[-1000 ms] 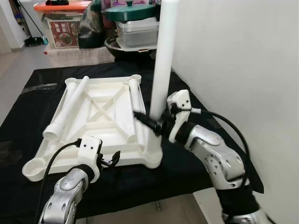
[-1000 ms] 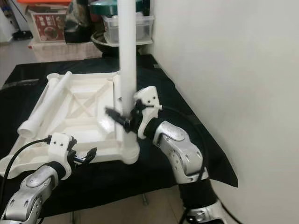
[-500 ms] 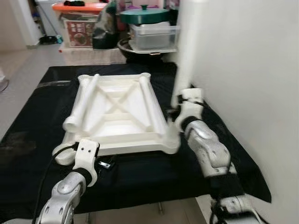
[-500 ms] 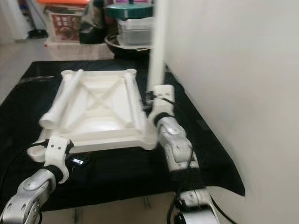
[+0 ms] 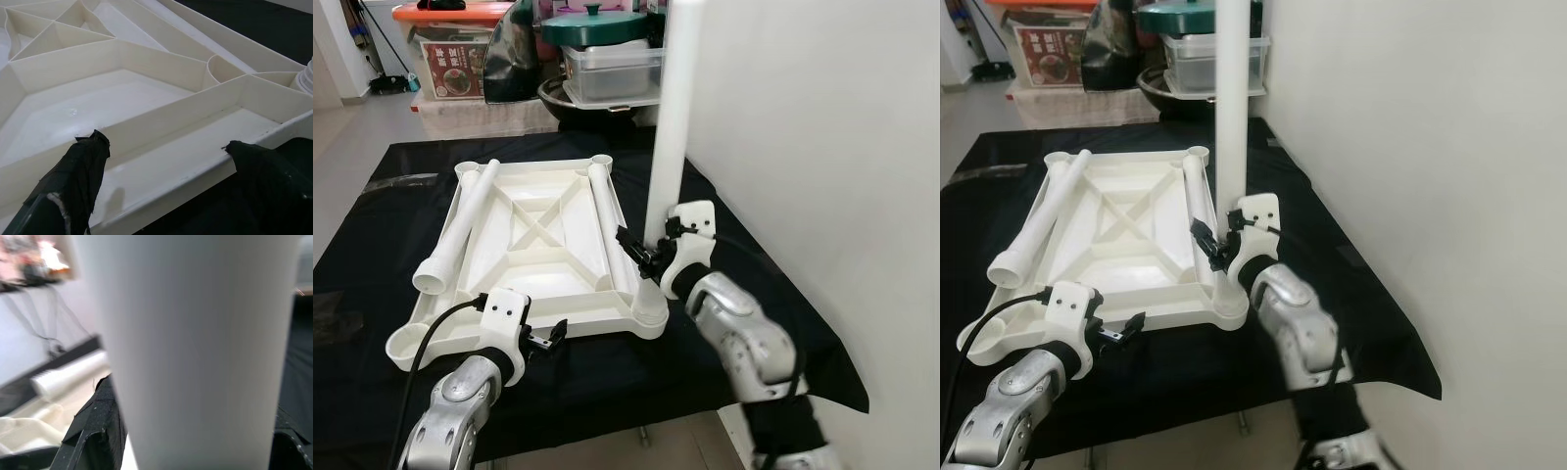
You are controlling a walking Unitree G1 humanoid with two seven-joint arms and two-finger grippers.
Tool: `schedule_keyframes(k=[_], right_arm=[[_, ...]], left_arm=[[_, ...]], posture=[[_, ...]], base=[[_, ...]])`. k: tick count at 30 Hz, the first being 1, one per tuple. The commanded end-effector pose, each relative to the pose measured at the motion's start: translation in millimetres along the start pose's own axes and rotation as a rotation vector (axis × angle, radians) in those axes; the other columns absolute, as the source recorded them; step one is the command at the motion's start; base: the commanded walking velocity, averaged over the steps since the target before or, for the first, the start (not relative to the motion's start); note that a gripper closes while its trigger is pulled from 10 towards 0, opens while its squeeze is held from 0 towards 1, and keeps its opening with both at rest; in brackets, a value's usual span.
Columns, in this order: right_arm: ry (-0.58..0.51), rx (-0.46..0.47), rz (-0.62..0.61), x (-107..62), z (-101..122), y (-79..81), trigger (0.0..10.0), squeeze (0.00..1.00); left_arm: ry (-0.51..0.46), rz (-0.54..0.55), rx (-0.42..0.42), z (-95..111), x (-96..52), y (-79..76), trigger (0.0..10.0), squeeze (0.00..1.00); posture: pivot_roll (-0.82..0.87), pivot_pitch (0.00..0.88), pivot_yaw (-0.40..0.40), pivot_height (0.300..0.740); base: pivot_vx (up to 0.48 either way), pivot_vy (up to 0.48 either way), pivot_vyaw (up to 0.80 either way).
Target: Building children table
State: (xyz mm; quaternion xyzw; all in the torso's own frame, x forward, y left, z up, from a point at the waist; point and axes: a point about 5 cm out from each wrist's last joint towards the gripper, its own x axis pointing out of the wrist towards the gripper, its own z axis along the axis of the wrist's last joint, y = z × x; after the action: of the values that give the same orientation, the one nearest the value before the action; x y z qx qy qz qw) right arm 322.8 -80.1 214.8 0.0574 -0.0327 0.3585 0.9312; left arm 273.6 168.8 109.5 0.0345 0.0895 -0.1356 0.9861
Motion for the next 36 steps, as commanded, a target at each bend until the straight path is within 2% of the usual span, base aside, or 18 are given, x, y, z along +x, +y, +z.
schedule_keyframes(k=[1,3,4,5,11,13,14,15,17,20,21,22,23,25,26,29,30,36], right_arm=[[0.014,-0.009,0.204,2.8,0,20.6,10.0,0.0],[0.042,-0.035,0.301,-2.4,-4,25.7,8.7,0.0],[0.07,-0.037,0.361,-5.7,-9,28.3,2.2,0.0],[0.109,-0.025,0.334,-4.2,-18,23.2,0.0,0.0],[0.15,0.032,0.133,3.8,-34,5.2,0.0,0.0],[0.161,0.054,-0.017,6.4,-37,-6.7,0.0,0.0],[0.19,0.056,-0.235,4.6,-43,-24.3,0.0,0.0],[0.19,0.056,-0.235,4.6,-43,-24.3,0.0,0.0],[0.199,0.039,-0.583,-11.8,-48,-45.6,0.0,0.0],[0.202,0.028,-0.647,-16.6,-49,-45.3,0.0,0.0],[0.204,0.007,-0.625,-16.5,-48,-35.3,2.1,0.0],[0.204,0.007,-0.625,-16.5,-48,-35.3,2.1,0.0],[0.209,-0.004,-0.574,-13.8,-47,-23.7,10.0,0.0],[0.198,-0.02,-0.498,-9.8,-46,-11.8,10.0,0.0],[0.162,-0.014,-0.419,-5.9,-42,-3.4,10.0,1.0],[0.111,-0.004,-0.335,-0.5,-33,0.9,10.0,1.0],[0.105,-0.009,-0.287,3.4,-28,0.4,10.0,0.0],[0.082,0.027,0.049,6.8,-6,2.4,10.0,0.0]], left_arm=[[0.015,0.012,-0.003,-4,-0.3,3.4,10.0,0.0],[0.011,0.014,-0.007,-3,-0.8,2.9,10.0,0.0],[0.01,0.015,-0.009,-4,-1.1,2.1,10.0,0.0],[0.01,0.016,-0.011,-4,-1.5,1.3,10.0,0.0],[0.011,0.021,-0.009,-4,-2.5,1.8,10.0,0.0],[0.012,0.024,-0.008,-4,-3.1,3.0,10.0,0.0],[0.013,0.025,-0.008,-5,-4.1,3.8,10.0,0.0],[0.013,0.025,-0.008,-5,-4.1,3.8,10.0,0.0],[0.02,0.012,-0.002,-6,-3.3,1.8,10.0,0.0],[0.019,0.006,-0.002,-6,-2.4,0.7,10.0,0.0],[0.017,0.001,-0.002,-5,-0.9,0.0,10.0,0.0],[0.017,0.001,-0.002,-5,-0.9,0.0,10.0,0.0],[0.016,-0.002,0.0,-4,0.4,-0.1,10.0,0.0],[0.015,-0.005,0.001,-4,1.3,-0.5,10.0,0.0],[0.015,-0.007,0.0,-4,1.7,-1.2,10.0,0.0],[0.014,-0.011,-0.002,-4,1.8,-2.5,10.0,0.0],[0.016,-0.012,-0.004,-5,1.3,-2.7,10.0,0.0],[0.018,-0.005,-0.006,-6,0.6,1.7,10.0,0.0]], posture=[[0.06,0.0,-0.062,0.74],[0.06,0.0,-0.064,0.74],[0.07,0.0,-0.066,0.74],[0.07,0.0,-0.07,0.74],[0.08,0.0,-0.073,0.74],[0.08,0.0,-0.069,0.74],[0.07,0.0,-0.062,0.74],[0.07,0.0,-0.062,0.74],[0.06,0.0,-0.05,0.74],[0.06,0.0,-0.048,0.74],[0.05,0.0,-0.041,0.74],[0.05,0.0,-0.041,0.74],[0.05,0.0,-0.04,0.74],[0.05,0.0,-0.038,0.74],[0.05,0.0,-0.04,0.74],[0.05,0.0,-0.04,0.74],[0.05,0.0,-0.041,0.74],[0.05,0.0,-0.052,0.74]], base=[[0.0,0.0,0.0],[0.0,0.0,0.0],[0.0,0.0,0.0],[0.0,0.0,0.0],[0.0,0.0,0.0],[0.0,0.0,0.0],[0.0,0.0,0.0],[0.0,0.0,0.0],[0.0,0.0,0.0],[0.0,0.0,0.0],[0.0,0.0,0.0],[0.0,0.0,0.0],[0.0,0.0,0.0],[0.0,0.0,0.0],[0.0,0.0,0.0],[0.0,0.0,0.0],[0.0,0.0,0.0],[0.0,0.0,0.0]])
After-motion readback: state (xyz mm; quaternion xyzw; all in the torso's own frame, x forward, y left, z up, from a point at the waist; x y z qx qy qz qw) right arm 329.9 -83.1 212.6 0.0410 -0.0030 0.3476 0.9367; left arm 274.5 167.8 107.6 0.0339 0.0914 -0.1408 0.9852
